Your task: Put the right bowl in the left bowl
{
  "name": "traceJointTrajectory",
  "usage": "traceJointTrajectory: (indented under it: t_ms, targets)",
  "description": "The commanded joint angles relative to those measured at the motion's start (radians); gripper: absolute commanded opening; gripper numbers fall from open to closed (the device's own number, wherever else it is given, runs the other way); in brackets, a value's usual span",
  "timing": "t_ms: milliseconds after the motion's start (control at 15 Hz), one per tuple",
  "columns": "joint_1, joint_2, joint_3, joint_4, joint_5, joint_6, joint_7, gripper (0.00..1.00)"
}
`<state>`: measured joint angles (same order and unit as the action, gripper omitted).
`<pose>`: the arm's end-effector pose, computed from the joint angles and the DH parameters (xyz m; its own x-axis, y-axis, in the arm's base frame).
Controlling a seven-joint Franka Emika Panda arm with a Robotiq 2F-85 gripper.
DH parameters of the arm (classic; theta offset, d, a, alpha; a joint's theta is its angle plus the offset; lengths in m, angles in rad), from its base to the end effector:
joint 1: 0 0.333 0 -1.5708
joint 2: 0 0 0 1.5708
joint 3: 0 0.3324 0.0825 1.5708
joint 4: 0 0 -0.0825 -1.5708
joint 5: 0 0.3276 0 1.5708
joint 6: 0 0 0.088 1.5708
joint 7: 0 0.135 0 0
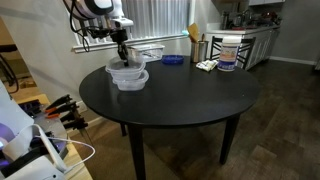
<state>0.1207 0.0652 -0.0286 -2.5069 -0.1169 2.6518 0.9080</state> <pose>0.4464 0.0429 0.3003 0.7510 -0.6530 0.0979 -0.6546 -0.7557 -0.0202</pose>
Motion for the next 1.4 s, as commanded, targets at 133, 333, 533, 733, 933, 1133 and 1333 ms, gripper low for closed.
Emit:
traceJointTrajectory:
  t_ms: [133,333,533,733,933,1133,1333]
  targets:
    - [-0.030,-0.032,0.023,-0.044,0.073,0.126,-0.115,0.37]
    - [-0.028,-0.021,0.025,-0.045,0.118,0.156,-0.153,0.55]
    - [-0.025,-0.022,0.021,-0.044,0.118,0.146,-0.148,0.76]
    - [-0.023,-0.052,0.020,-0.053,0.106,0.125,-0.142,0.94]
    - [-0.024,-0.078,0.021,-0.055,0.097,0.111,-0.135,1.00]
    - [-0.025,-0.040,0.026,-0.019,0.089,0.115,-0.112,1.00]
    - [-0.028,-0.055,0.029,-0.024,0.089,0.107,-0.112,1.00]
